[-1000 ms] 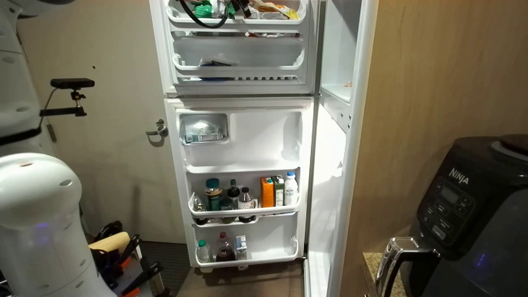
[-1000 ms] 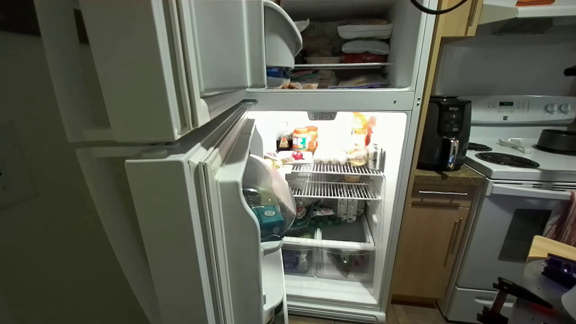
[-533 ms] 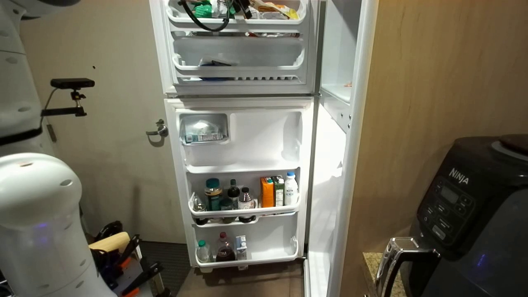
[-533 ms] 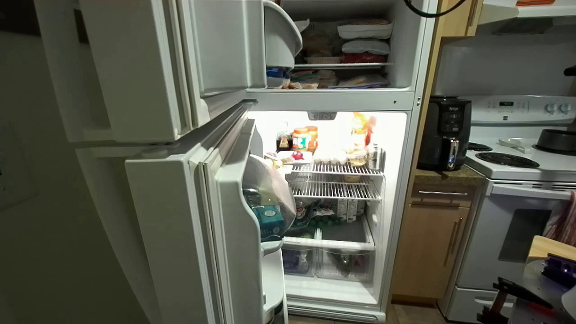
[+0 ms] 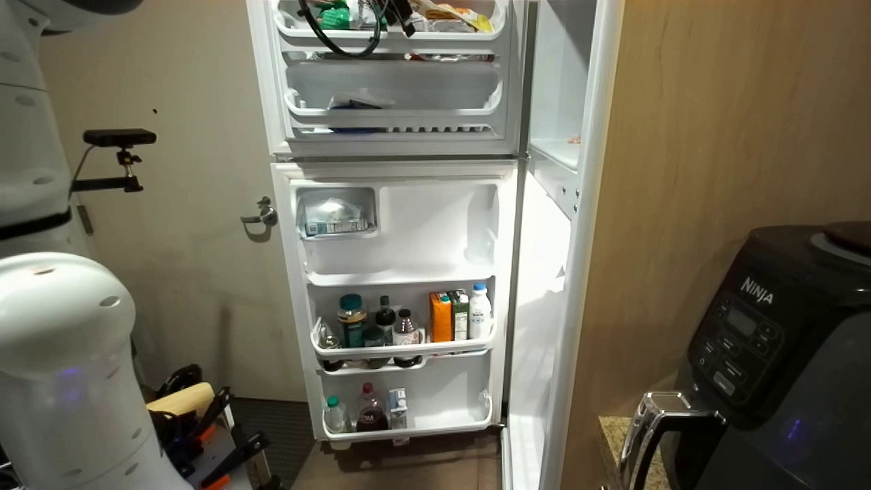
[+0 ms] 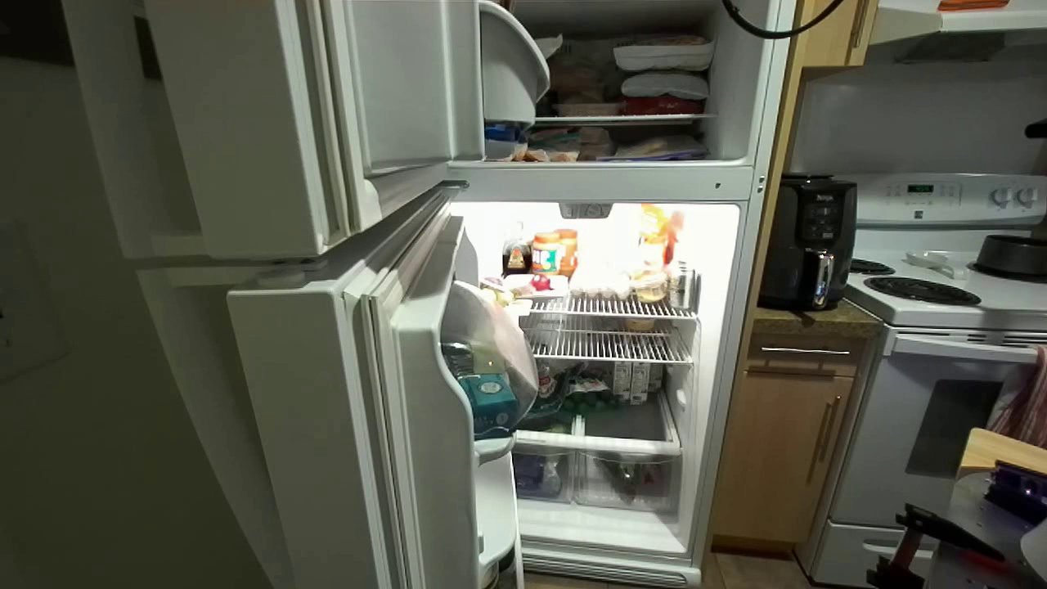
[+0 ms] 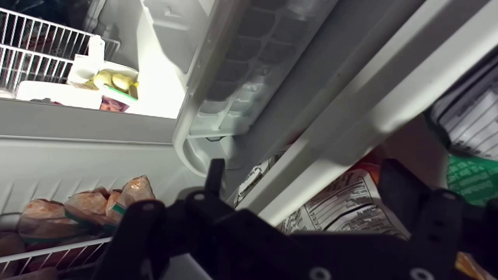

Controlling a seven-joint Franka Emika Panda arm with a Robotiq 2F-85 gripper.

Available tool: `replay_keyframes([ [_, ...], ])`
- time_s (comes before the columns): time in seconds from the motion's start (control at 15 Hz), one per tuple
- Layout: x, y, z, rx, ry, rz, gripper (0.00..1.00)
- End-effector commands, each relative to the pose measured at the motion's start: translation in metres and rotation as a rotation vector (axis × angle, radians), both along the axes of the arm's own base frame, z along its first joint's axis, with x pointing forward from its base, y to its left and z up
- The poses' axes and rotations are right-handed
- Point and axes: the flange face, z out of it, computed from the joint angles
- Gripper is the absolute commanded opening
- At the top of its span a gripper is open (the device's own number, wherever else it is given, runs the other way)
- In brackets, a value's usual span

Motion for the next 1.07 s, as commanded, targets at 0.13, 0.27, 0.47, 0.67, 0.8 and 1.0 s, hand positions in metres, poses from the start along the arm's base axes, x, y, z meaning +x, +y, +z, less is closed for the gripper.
replay_keyframes([
  [0.13,0.0043,0.0019,-0.0052,0.019,-0.003,-0.005,1.00],
  [0.27,0.0057,0.0025,-0.0073,0.016,-0.001,-0.005,1.00],
  [0.47,0.0075,0.0038,-0.0107,0.012,0.003,-0.004,1.00],
  [0.67,0.0077,0.0034,-0.0114,0.012,0.003,-0.005,1.00],
  [0.8,0.0077,0.0026,-0.0118,0.011,0.004,-0.006,1.00],
  [1.0,0.0082,0.0022,-0.0126,0.011,0.006,-0.008,1.00],
])
